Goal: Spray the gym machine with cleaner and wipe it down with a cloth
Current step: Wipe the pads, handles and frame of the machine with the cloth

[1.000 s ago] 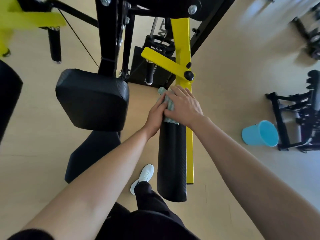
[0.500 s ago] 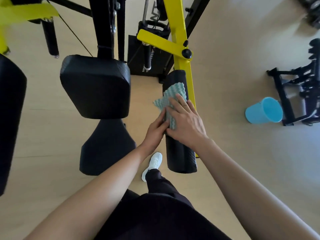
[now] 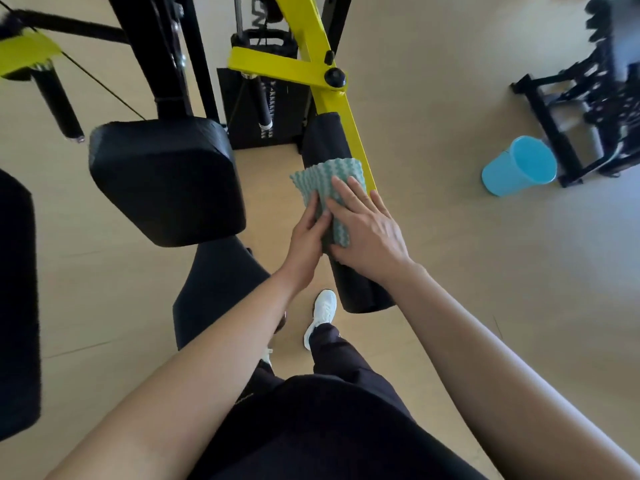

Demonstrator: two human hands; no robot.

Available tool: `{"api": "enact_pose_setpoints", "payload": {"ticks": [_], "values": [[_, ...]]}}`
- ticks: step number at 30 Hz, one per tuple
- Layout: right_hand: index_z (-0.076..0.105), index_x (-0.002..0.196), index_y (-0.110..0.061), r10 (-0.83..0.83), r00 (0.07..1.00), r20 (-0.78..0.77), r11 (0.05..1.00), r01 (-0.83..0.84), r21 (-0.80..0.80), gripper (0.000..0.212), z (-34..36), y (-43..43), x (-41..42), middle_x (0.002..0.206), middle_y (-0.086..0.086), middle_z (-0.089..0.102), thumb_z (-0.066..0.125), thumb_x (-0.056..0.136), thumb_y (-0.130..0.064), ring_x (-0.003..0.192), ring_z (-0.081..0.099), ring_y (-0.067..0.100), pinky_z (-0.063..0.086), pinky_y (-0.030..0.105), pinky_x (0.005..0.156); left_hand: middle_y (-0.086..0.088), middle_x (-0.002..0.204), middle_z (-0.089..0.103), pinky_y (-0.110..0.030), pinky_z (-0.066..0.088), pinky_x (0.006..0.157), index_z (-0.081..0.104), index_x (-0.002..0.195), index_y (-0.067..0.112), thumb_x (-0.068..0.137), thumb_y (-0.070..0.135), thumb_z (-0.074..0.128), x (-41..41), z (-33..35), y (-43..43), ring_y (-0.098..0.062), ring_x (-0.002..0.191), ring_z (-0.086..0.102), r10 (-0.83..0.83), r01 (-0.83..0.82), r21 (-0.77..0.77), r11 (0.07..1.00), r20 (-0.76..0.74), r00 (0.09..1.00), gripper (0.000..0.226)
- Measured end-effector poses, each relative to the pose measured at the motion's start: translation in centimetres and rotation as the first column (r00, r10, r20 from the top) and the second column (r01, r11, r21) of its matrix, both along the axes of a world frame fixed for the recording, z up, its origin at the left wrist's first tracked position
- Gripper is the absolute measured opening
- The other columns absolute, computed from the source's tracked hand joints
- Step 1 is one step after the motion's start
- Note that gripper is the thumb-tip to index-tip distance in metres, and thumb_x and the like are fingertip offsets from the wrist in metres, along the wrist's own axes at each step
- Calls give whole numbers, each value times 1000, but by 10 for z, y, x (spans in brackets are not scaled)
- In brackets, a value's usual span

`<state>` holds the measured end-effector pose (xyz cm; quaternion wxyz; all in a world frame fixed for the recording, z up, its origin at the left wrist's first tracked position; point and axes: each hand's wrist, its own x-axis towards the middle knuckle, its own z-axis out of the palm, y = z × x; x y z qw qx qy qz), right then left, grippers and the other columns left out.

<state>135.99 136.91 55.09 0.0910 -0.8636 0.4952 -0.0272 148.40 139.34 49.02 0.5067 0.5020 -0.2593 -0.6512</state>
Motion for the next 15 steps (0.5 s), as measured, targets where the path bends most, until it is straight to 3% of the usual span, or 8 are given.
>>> {"api": "enact_pose_setpoints", "payload": {"ticks": [3, 6, 9, 15], "values": [[45, 154, -24, -15, 1000, -4, 1000, 15, 8, 82, 1, -9, 10, 171, -6, 20, 79, 81, -40, 160, 8, 16, 14, 45, 129, 15, 147, 52, -33, 49, 111, 23, 163, 33, 109, 34, 49, 6, 3, -17, 16, 115, 57, -12, 12, -4, 1000, 46, 999, 60], [42, 156, -24, -9, 1000, 1, 1000, 9, 12, 83, 1, -1, 5, 172, -5, 17, 78, 82, -38, 160, 6, 16, 12, 42, 130, 25, 138, 53, -32, 54, 104, 18, 164, 38, 110, 39, 46, 4, 5, -8, 18, 111, 58, -66, 66, -7, 998, 83, 994, 61], [41, 156, -26, 3, 1000, 7, 1000, -3, -2, 83, 0, 17, -8, 171, -6, 20, 77, 82, -39, 159, 9, 15, 12, 41, 129, 28, 139, 54, -43, 54, 106, 18, 163, 43, 107, 45, 49, -1, 3, 17, 10, 120, 60, -133, 133, 14, 991, 90, 987, 64], [47, 154, -24, -47, 996, 81, 994, 54, -97, 84, -10, 73, -31, 167, -4, 32, 85, 79, -32, 157, 21, 18, 26, 45, 126, 18, 143, 57, -43, 53, 107, 21, 163, 37, 106, 32, 56, -15, 2, 61, 0, 126, 61, -186, 182, 70, 981, 66, 980, 68]]}}
